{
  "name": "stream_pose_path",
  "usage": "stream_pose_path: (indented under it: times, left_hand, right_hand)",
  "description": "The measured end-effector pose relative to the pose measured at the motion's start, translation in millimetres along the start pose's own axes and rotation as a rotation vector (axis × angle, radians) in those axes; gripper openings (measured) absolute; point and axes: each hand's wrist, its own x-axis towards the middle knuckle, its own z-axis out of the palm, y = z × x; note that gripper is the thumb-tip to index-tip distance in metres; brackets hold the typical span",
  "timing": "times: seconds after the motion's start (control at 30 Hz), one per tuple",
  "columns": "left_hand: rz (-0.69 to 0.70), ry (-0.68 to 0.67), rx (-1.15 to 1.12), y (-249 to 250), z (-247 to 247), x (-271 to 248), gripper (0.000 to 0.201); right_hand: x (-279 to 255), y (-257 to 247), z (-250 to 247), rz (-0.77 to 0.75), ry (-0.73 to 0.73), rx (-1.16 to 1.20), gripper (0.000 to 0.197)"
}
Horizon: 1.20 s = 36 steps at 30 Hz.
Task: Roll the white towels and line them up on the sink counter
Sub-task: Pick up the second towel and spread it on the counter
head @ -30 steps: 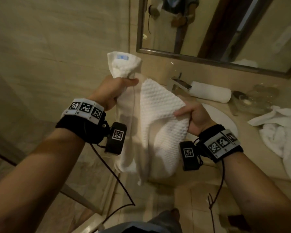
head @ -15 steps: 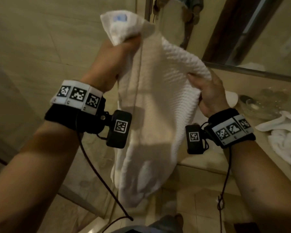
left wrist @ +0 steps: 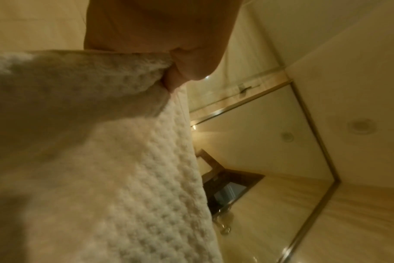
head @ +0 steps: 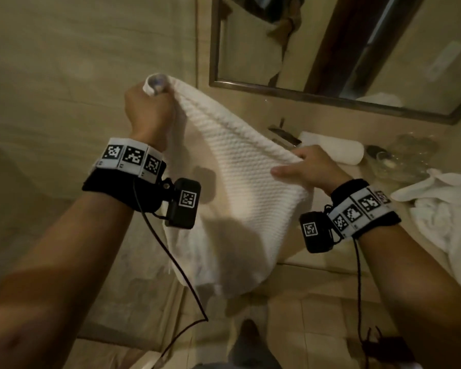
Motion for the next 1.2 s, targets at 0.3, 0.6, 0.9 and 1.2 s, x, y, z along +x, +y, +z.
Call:
stream_pose_path:
  times: [0.3, 0.6, 0.9, 1.2]
  left_hand:
    - [-0.013, -0.048, 0.301, -26.7, 19.5, 10.7, 0.039]
    - [0.003, -0.84, 1.247, -16.7, 18.9, 4.3, 0.035]
    - [0.44, -0.327, 1.292, -71.4, 18.4, 28.9, 0.025]
    - [0.769, -0.402, 1.554, -89.6, 92.8, 85.4, 0.025]
  right_hand:
    - [24.7, 77.1, 11.4, 0.238, 0.133, -0.181, 0.035]
    - [48.6, 66.7, 9.9, 0.175, 0.55, 0.129, 0.033]
    - [75.1, 59.2, 41.2, 0.25, 0.363, 0.295, 0.038]
    - [158.0, 112.6, 61.3, 0.082, 0.359, 0.099, 0.026]
